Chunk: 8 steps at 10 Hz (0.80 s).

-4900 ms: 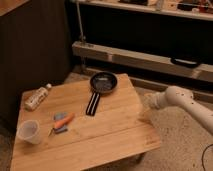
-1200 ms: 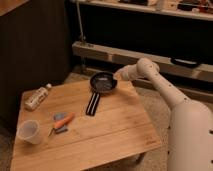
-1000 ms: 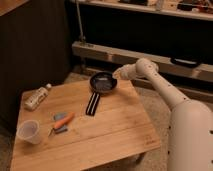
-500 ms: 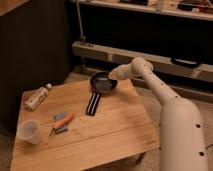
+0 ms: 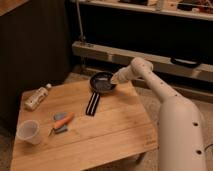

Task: Push the ceramic bowl across the table

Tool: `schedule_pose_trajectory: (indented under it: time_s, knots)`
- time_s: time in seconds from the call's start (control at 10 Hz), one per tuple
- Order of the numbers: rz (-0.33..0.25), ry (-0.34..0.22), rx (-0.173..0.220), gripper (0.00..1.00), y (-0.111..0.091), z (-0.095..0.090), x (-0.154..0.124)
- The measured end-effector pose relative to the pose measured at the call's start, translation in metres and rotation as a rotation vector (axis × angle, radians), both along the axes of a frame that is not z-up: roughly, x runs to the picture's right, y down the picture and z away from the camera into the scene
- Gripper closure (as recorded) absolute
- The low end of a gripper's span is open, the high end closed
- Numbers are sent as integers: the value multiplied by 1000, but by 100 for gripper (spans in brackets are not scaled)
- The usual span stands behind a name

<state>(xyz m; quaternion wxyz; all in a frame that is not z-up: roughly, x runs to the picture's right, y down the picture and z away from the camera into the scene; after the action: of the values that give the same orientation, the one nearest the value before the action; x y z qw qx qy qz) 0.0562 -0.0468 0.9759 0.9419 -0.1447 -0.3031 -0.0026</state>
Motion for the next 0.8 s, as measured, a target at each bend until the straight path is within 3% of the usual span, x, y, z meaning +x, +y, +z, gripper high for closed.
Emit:
schedule_pose_trajectory:
  time_s: [0.3,0.6,0.8]
  knots:
    - [-51,-14,-21,100,6,17,-20]
    - [-105,-32,-22,100,0,21,-38]
    - [-137,-49,-52,100,4,20,-42]
